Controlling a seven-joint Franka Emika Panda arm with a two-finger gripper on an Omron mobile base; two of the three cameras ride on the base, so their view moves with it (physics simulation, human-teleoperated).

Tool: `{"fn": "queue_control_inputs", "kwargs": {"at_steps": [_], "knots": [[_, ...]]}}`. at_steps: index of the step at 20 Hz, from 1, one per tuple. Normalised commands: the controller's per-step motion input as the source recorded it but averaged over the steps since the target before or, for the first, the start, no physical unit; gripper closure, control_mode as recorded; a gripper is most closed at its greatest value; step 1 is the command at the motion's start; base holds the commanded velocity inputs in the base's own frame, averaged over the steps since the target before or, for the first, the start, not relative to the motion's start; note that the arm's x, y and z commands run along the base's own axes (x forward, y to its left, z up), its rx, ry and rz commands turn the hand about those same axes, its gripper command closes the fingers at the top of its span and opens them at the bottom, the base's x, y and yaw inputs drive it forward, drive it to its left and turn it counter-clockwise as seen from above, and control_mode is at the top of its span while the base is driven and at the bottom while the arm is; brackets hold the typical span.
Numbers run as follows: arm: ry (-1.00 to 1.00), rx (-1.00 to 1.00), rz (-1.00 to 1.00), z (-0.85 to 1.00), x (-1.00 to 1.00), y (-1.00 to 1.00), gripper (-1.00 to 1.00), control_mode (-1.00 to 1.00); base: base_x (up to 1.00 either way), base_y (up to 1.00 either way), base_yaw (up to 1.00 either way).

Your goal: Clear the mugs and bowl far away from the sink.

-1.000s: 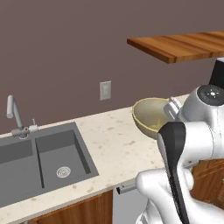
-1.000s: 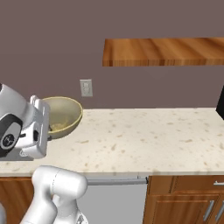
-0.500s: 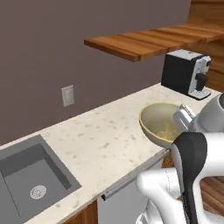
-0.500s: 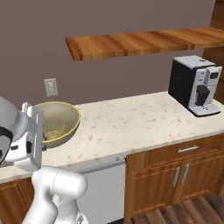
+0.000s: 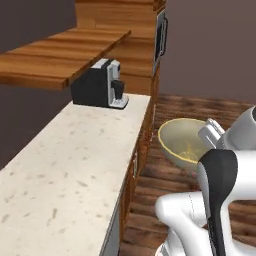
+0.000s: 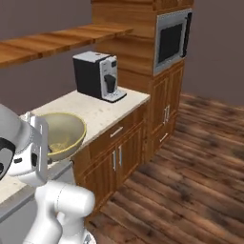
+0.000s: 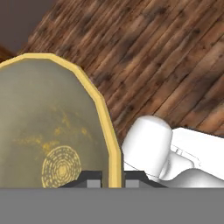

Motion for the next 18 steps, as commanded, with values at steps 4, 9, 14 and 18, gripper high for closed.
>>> {"fn": "queue_control_inputs", "kwargs": {"at_steps": [4,9,14,18], "knots": [[0.0,0.0,0.0,0.0,0.0,0.0,1.0,1.0,0.0,0.0,-1.0],[0.0,0.0,0.0,0.0,0.0,0.0,1.0,1.0,0.0,0.0,-1.0],[0.0,0.0,0.0,0.0,0.0,0.0,1.0,1.0,0.0,0.0,-1.0],[0.0,0.0,0.0,0.0,0.0,0.0,1.0,1.0,0.08,0.0,-0.94]]}}
